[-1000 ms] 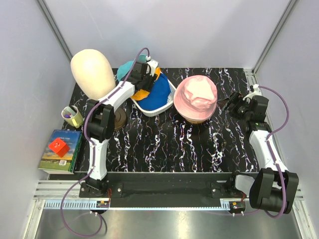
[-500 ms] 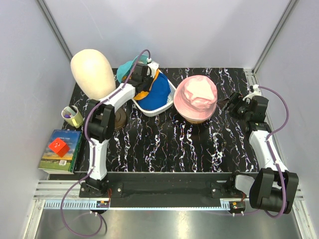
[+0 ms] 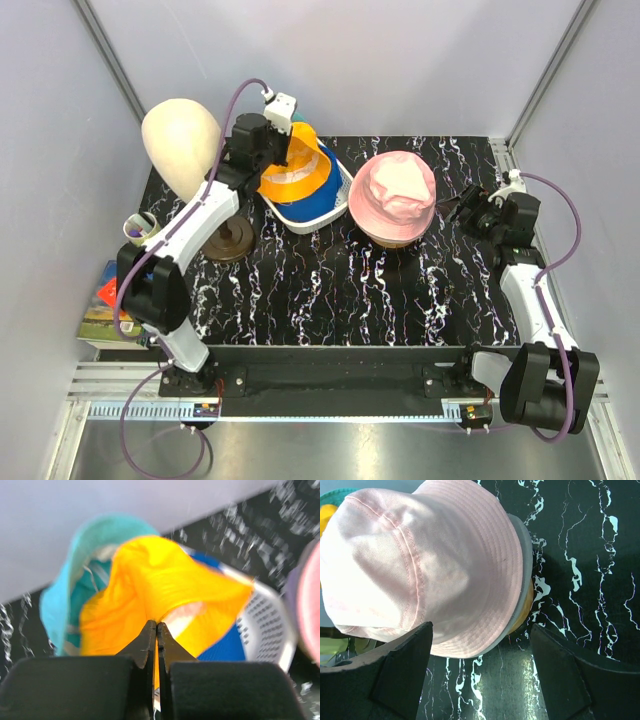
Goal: Stack the hats
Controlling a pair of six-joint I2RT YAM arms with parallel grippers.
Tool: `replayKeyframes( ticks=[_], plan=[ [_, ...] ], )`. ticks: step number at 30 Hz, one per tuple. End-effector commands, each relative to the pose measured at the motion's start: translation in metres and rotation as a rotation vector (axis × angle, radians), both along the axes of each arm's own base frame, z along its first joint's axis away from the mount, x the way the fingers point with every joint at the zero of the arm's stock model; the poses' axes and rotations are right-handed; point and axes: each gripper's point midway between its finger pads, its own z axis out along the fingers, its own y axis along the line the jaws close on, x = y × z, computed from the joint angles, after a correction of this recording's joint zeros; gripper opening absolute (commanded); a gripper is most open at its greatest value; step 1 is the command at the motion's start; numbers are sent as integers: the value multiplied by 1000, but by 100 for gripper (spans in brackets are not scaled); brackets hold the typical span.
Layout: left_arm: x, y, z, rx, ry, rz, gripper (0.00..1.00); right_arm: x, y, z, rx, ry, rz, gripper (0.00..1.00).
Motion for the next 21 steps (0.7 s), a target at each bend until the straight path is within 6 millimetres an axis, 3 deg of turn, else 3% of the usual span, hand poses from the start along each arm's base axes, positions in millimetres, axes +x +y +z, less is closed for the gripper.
replayKeyframes(
  ticks=[1,7,10,12,16,17,19,20,21],
  plan=[
    [-25,-22,58,-103,-113,-75,0,0,1,16,-4,-59,9,87],
    [-46,-24,79,-125,-143,-87,0,-3,7,23,8,-82,46,86],
    [-57,-25,98,-97,-199,-65,0,-8,12,43,-4,-142,77,86],
    [-65,-26,109,-95,-222,-58,0,-16,20,68,-5,-208,117,86],
    [-75,-29,129,-88,-262,-46,0,-31,54,118,-29,-337,233,85],
    [-78,-31,133,-87,-271,-46,0,-33,62,116,-26,-310,264,85],
    [-80,-31,142,-80,-287,-44,0,-32,77,138,-48,-352,318,85],
    [-82,-33,151,-86,-301,-48,0,-33,101,135,-49,-339,377,85],
    [-81,-33,154,-81,-303,-43,0,-32,110,149,-59,-367,398,85]
  ],
)
